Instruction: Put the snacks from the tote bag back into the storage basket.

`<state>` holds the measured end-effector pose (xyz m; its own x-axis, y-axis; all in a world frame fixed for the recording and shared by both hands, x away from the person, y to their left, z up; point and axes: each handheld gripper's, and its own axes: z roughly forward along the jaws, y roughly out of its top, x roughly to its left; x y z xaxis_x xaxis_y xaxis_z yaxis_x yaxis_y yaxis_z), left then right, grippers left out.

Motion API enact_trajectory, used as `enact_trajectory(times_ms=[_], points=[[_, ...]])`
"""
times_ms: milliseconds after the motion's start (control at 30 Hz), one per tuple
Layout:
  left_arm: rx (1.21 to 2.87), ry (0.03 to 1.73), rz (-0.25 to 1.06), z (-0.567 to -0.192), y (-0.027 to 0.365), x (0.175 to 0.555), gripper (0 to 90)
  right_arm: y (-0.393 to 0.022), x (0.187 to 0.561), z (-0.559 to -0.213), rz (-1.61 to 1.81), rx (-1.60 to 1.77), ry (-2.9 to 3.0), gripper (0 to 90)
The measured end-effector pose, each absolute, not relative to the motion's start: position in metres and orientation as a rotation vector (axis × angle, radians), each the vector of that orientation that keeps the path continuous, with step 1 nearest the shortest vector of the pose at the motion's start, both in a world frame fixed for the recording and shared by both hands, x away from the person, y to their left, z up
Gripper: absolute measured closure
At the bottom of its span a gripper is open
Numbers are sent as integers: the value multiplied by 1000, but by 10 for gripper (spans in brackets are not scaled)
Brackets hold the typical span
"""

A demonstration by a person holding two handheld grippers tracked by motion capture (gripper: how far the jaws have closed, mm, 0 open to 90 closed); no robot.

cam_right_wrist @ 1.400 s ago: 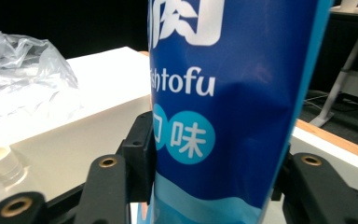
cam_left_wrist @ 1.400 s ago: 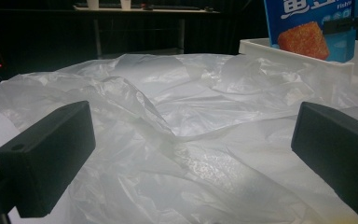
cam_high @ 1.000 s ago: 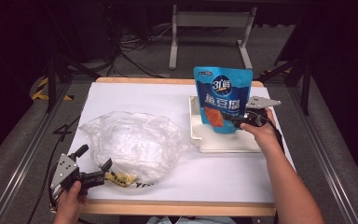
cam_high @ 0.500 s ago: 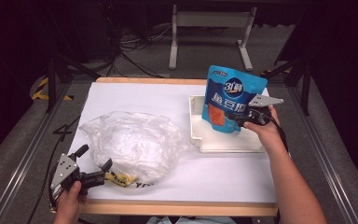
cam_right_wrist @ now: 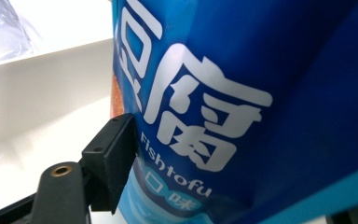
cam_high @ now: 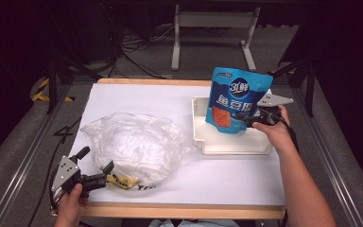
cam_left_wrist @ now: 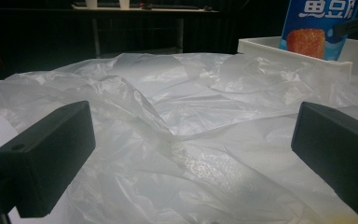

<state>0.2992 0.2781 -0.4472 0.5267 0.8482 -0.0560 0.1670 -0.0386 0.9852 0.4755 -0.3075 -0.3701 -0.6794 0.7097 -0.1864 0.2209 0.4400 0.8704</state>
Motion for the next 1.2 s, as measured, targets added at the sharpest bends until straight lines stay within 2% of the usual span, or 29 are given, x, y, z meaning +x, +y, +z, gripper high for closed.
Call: enact_trajectory(times_ms=[733, 1200], points=[[1538, 904, 688, -447, 277, 300, 2, -319, 464, -356, 1110, 870, 2167, 258], [1540, 905, 684, -447, 277, 299, 2, -323, 431, -327, 1152, 965, 2099, 193]])
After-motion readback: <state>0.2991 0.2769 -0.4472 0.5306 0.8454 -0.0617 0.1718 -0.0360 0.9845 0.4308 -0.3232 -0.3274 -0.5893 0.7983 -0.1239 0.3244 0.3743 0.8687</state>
